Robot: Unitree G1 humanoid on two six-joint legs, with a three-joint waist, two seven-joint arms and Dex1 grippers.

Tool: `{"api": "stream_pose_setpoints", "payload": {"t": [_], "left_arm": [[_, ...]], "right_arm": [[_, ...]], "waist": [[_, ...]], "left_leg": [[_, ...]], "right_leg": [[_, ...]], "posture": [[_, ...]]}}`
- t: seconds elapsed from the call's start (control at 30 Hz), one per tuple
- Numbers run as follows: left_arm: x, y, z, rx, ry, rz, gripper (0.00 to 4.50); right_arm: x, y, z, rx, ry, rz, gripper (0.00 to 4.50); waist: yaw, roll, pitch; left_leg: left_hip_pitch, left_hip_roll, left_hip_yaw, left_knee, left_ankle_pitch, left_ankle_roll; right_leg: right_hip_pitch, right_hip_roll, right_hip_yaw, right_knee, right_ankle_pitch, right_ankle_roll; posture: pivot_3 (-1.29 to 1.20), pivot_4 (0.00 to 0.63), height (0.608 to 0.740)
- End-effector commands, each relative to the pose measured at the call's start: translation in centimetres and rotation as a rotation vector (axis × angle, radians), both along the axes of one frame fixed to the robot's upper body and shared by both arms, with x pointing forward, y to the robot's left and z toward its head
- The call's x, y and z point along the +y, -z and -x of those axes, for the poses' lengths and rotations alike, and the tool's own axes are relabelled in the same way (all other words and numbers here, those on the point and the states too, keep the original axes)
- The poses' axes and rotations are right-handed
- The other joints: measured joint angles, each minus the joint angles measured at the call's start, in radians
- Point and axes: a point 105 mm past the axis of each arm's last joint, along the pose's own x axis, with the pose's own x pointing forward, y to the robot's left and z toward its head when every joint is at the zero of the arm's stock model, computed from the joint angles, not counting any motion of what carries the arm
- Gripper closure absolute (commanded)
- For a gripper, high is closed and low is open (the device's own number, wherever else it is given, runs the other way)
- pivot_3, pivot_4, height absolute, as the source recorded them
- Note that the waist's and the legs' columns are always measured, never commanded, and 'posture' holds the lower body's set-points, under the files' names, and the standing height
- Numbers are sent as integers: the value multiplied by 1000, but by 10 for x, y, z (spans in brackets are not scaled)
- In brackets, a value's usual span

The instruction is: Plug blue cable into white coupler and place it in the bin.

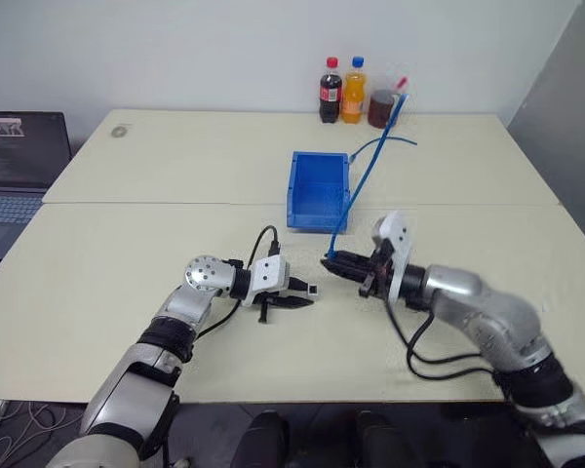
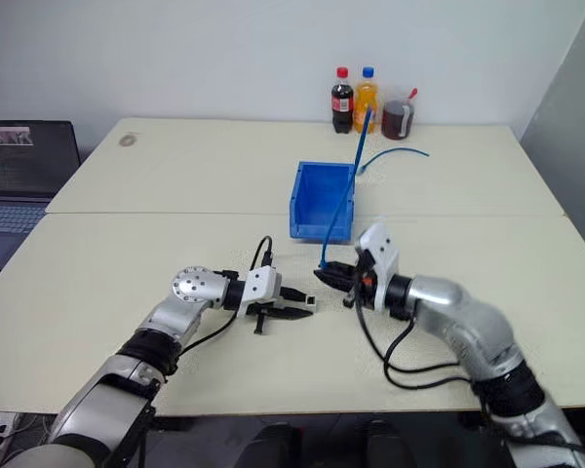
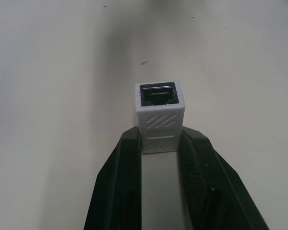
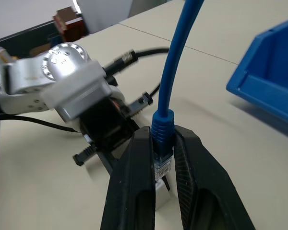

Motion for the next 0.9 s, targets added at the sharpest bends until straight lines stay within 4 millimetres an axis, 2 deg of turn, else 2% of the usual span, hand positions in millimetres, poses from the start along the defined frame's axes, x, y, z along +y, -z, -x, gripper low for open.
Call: {"api": "stream_pose_setpoints", "payload": {"t": [0.03, 0.23, 0.43, 0.67, 0.9], "left_arm": [[9, 22, 4, 84, -64, -39, 3730], [10, 25, 13, 112, -37, -43, 3730], [14, 26, 12, 120, -55, -48, 3730], [20, 25, 14, 132, -77, -47, 3730], [28, 23, 14, 135, -108, -48, 3730]], "right_arm": [[4, -6, 2, -117, 41, -59, 4231], [12, -7, -2, -186, 31, -134, 4231], [28, -8, -6, -219, 27, -170, 4231], [40, 21, -5, -192, 30, -111, 4231], [38, 35, -9, -174, 53, -62, 4231]], "waist": [[-3, 0, 0], [-10, 0, 0], [-15, 0, 0], [-23, 0, 0], [-29, 1, -1]], "left_leg": [[0, 1, -1, 1, 0, 0], [1, 1, -4, 2, 0, 0], [1, 1, -4, 2, 0, 0], [1, 1, -5, 2, 0, 0], [3, 1, -5, 1, 0, 0]], "right_leg": [[0, 0, 0, 0, 0, 0], [0, 1, 0, 2, 0, 1], [0, 1, 0, 2, 0, 0], [0, 1, 0, 2, 0, 0], [0, 1, 0, 4, 0, -1]], "posture": [[0, 150, 740], [0, 150, 740], [0, 150, 740], [0, 150, 740], [0, 150, 740]]}}
